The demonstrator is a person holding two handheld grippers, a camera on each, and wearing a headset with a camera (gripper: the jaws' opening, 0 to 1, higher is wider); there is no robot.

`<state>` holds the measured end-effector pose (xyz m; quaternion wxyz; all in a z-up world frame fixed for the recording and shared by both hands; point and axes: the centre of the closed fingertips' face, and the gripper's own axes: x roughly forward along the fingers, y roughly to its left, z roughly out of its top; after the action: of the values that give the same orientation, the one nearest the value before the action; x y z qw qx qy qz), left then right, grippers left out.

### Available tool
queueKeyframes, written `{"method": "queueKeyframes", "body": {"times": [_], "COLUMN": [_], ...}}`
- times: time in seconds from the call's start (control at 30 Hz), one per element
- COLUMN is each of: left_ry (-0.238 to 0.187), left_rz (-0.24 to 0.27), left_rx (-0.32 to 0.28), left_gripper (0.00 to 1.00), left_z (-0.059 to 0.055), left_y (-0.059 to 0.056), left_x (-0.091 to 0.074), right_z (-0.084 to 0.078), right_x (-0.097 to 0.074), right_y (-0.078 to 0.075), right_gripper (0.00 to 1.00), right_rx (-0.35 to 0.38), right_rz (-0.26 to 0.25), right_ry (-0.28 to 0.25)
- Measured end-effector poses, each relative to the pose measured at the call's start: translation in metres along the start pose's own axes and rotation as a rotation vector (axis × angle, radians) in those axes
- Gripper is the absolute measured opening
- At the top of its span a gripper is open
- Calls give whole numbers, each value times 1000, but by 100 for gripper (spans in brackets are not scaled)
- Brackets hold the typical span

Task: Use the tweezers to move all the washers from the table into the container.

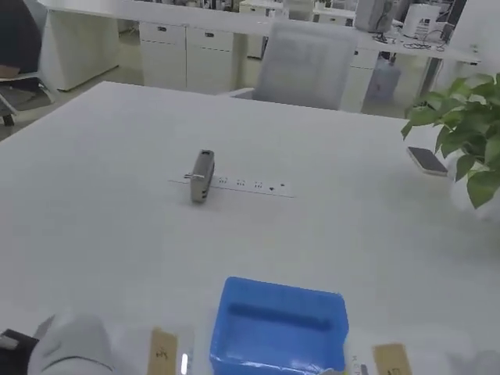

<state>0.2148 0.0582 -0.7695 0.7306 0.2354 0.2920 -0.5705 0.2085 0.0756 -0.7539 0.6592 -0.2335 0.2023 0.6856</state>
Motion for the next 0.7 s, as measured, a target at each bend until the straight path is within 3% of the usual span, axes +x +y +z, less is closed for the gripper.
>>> {"method": "queueKeyframes", "body": {"times": [0.17, 0.33, 0.43, 0.5, 0.7], "left_ry": [-46, -38, -24, -35, -41], "left_rz": [5, -8, 11, 4, 8], "left_rx": [13, 8, 25, -14, -28], "left_gripper": [0, 9, 2, 1, 0], "left_z": [-1, -3, -6, -6, -9], "left_y": [0, -4, -1, -1, -1], "left_x": [-1, 8, 7, 7, 6], "right_z": [1, 4, 4, 3, 1], "right_x": [1, 4, 5, 5, 8], "right_y": [0, 1, 3, 2, 1], "right_gripper": [0, 0, 0, 0, 0], "right_rx": [16, 15, 7, 8, 63], "right_rz": [3, 13, 15, 10, 3], "right_ry": [-20, -24, -16, -17, -45]}}
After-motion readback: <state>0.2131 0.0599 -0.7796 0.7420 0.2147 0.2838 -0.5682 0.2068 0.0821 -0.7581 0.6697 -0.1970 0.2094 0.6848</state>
